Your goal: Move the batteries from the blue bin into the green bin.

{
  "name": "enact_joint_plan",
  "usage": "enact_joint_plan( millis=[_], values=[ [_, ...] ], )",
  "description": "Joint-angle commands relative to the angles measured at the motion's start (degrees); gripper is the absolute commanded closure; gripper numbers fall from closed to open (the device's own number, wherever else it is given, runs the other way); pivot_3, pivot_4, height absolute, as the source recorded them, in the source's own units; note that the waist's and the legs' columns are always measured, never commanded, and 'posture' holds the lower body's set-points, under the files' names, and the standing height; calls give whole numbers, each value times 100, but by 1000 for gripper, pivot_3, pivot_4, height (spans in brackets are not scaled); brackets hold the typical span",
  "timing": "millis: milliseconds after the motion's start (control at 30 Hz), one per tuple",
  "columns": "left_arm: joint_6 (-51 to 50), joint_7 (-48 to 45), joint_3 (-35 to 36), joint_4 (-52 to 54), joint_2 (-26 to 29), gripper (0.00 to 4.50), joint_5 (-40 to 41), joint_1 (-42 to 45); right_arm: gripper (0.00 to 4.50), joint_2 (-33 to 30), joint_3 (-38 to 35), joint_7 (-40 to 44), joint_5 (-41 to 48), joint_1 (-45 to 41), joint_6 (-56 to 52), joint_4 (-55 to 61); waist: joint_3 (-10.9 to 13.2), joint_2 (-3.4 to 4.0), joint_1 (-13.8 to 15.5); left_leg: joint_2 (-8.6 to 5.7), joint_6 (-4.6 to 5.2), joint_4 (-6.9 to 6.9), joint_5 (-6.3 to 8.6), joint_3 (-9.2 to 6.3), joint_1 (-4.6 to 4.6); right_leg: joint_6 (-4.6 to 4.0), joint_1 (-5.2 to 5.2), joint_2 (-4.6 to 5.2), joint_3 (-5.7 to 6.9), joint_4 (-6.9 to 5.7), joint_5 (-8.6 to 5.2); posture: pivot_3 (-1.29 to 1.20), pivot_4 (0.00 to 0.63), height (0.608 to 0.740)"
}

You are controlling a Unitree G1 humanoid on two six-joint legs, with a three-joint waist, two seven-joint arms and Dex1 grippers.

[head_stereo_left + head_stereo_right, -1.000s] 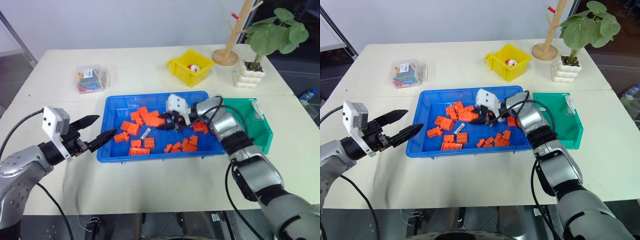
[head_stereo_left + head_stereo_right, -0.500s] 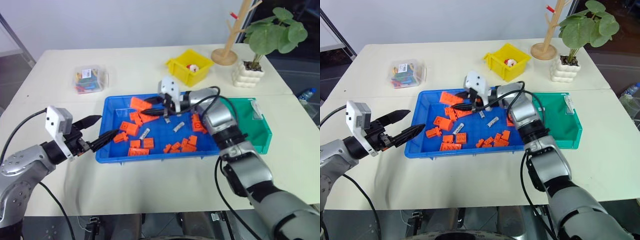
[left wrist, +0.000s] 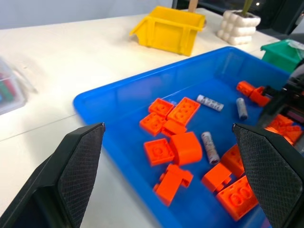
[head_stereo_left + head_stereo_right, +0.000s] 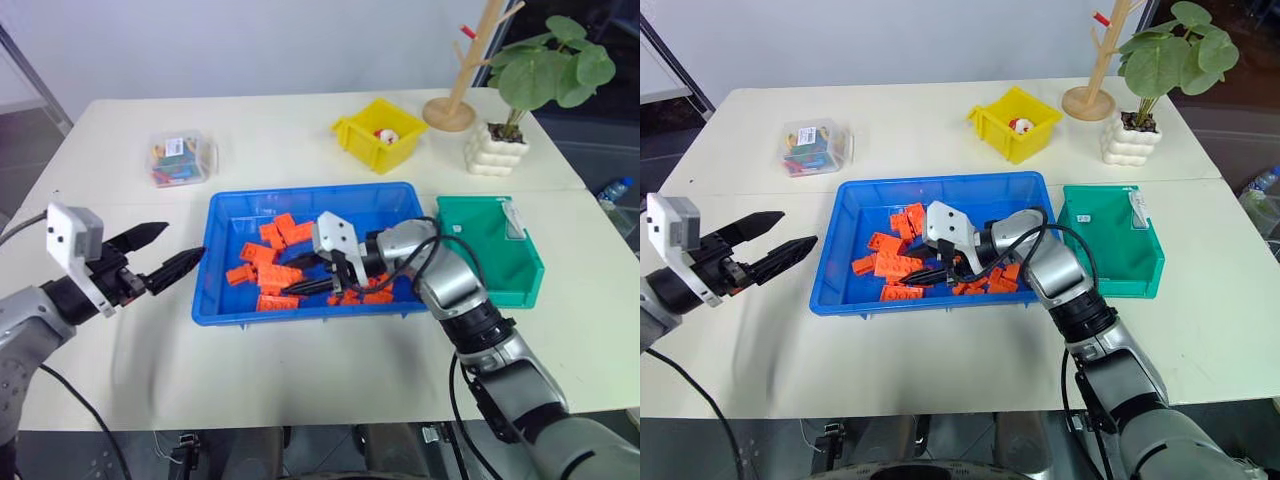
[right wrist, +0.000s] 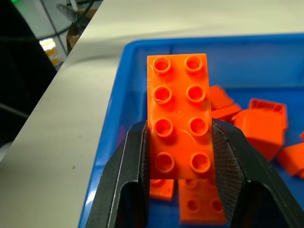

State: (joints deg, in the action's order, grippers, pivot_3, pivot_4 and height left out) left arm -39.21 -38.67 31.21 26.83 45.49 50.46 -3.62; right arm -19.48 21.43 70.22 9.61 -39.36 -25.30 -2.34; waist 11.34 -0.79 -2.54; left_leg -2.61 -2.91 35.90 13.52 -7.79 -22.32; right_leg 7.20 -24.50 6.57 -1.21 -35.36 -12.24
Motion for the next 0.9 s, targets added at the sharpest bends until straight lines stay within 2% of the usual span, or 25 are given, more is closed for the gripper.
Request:
enact_joint_plan(
  millis=[33,133,167,267,567,767,900],
  values=[
    [153,-82,182,-17,76,0,-39,88,1803,-194,128,90,-83,67,238,32,0,0,3,0,0,0,0,1,0,0,0,0,-1,1,0,0,150,740],
    [162,-106,158,-2,54,0,-52,76,251,-455,271,261,-182,106,359,-43,-2,-3,7,0,-1,1,0,1,0,-1,1,0,0,1,1,0,150,740],
    [164,-111,147,3,45,0,-58,74,55,-521,261,346,-118,88,301,16,-2,-3,9,0,-1,0,0,1,-1,-1,1,0,0,2,1,0,150,740],
    [172,-118,121,13,21,0,-68,74,55,-574,114,434,59,-94,162,62,-1,-3,8,1,-4,0,3,1,-1,-1,1,0,0,5,1,0,150,740],
    [223,-86,-65,36,-94,0,-133,136,55,23,-275,-125,-45,-1171,671,-1393,-1,-3,-1,15,-4,1,3,7,1,-11,-1,-11,0,5,9,0,150,740],
    [243,-29,-77,113,-175,0,-166,76,55,338,9,-337,-450,-1382,914,-2027,-1,-3,0,15,-5,-1,3,7,-1,-11,-1,-11,0,10,9,0,150,740],
    [256,-19,-57,149,-220,0,-187,9,55,386,352,-304,-715,-1259,760,-1865,-1,-3,-11,15,-5,-1,3,7,0,-11,-4,-13,0,8,9,0,150,740]
  ],
)
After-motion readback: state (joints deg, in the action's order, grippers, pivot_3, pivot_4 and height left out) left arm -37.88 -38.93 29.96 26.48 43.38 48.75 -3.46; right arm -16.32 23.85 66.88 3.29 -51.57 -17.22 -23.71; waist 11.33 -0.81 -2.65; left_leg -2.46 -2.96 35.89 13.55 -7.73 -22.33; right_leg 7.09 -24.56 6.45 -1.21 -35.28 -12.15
